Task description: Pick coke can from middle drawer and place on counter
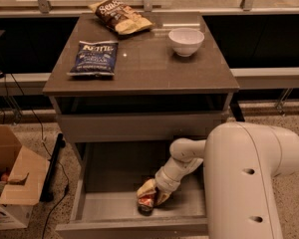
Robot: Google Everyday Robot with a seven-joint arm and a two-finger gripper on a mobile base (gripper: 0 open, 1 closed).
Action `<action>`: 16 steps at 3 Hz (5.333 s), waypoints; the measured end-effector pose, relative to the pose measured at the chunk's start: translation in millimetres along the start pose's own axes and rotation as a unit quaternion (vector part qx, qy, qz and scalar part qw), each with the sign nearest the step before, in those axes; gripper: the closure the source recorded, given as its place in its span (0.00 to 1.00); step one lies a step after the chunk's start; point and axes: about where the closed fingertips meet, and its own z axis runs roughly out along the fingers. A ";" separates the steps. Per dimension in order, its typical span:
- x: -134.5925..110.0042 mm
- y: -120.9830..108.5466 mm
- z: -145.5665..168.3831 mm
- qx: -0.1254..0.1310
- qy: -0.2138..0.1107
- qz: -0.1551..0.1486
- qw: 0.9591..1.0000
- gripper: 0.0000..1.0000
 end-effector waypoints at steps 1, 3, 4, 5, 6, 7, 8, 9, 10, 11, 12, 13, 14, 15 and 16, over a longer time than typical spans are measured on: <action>22.4 3.9 -33.2 -0.010 -0.034 -0.013 0.999 1.00; 151.2 20.7 -192.3 -0.032 -0.138 -0.123 0.982 1.00; 165.8 43.0 -285.1 -0.013 -0.198 -0.177 0.964 1.00; 153.0 83.9 -381.5 0.038 -0.242 -0.236 0.940 1.00; 146.5 140.9 -458.6 0.094 -0.281 -0.291 0.910 1.00; 146.6 140.8 -458.2 0.094 -0.281 -0.291 0.910 1.00; 143.5 153.2 -459.5 0.102 -0.287 -0.303 0.903 1.00; 128.4 182.7 -480.4 0.121 -0.314 -0.332 0.881 1.00; 103.3 215.5 -506.3 0.143 -0.334 -0.357 0.861 1.00; 74.6 248.3 -523.7 0.163 -0.340 -0.377 0.846 1.00; 46.3 272.2 -530.6 0.167 -0.342 -0.388 0.839 1.00; 4.9 287.3 -524.3 0.143 -0.350 -0.393 0.838 0.97; -20.1 295.3 -517.4 0.118 -0.370 -0.397 0.832 1.00; -37.0 297.3 -508.4 0.089 -0.401 -0.413 0.813 1.00; -49.5 297.5 -503.0 0.069 -0.437 -0.426 0.789 1.00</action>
Offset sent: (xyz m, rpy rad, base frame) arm -0.0624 -0.1053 0.2966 0.0217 -0.5199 -0.0148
